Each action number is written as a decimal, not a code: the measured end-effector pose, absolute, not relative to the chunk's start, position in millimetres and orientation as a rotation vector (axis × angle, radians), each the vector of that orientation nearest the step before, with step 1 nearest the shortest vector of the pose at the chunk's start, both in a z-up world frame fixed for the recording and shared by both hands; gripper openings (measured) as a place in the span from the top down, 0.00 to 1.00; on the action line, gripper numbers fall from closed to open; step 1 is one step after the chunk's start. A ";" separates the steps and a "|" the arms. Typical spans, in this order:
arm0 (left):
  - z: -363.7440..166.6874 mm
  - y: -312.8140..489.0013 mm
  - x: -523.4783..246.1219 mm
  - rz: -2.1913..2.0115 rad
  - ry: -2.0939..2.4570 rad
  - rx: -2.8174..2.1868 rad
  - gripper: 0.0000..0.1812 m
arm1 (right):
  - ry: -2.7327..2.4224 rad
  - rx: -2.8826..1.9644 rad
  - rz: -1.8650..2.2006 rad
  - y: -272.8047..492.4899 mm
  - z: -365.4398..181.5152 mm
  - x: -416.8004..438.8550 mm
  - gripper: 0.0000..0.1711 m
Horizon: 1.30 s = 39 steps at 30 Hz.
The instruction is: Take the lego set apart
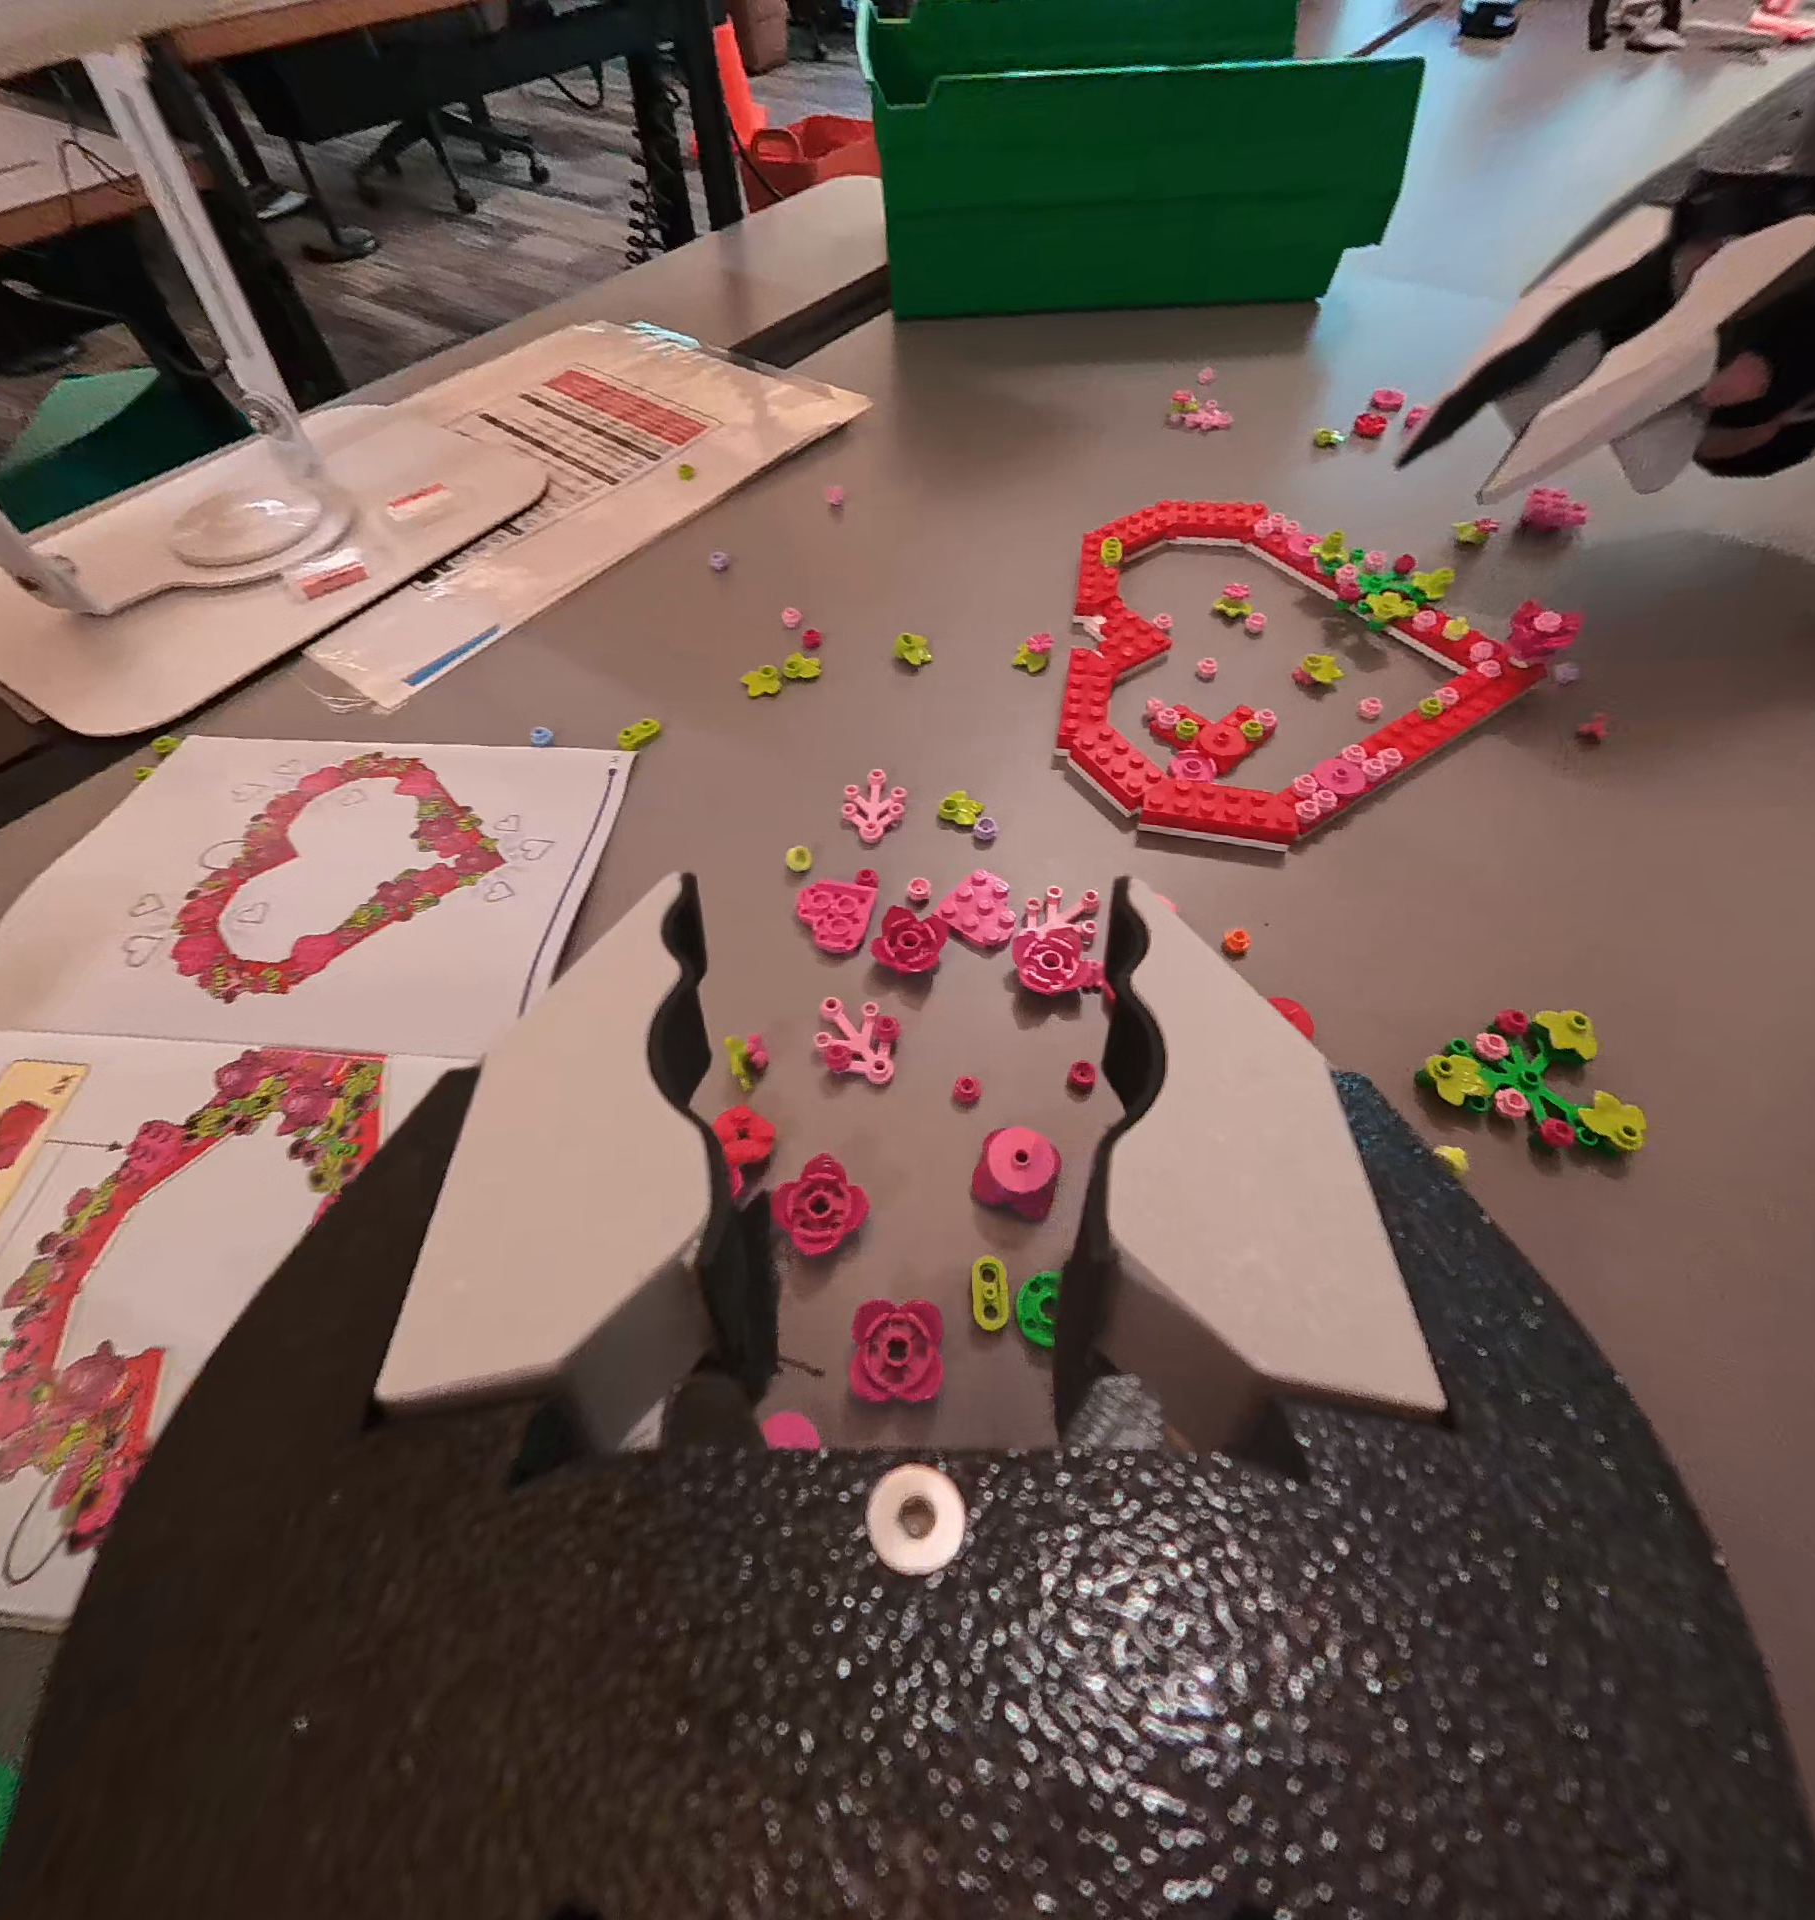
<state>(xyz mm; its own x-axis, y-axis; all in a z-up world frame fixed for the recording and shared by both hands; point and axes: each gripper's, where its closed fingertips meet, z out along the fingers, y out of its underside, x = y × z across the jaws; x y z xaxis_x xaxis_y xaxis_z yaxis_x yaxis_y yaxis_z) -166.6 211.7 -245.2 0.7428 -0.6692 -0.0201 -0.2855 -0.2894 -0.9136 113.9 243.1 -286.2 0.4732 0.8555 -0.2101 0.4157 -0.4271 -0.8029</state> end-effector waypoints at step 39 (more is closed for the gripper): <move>-233.3 158.1 -76.8 -1.424 0.671 -1.701 0.80 | -1.625 -0.977 0.211 156.6 -232.4 -104.0 0.73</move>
<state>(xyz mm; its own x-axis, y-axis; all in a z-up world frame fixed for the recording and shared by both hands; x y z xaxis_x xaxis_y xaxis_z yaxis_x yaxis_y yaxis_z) -76.8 158.1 -233.3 0.2254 -0.8077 0.5449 0.0942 -0.5386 -0.8373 -104.0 156.6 -232.4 0.0186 0.6847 0.7286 0.4762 0.6347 -0.6086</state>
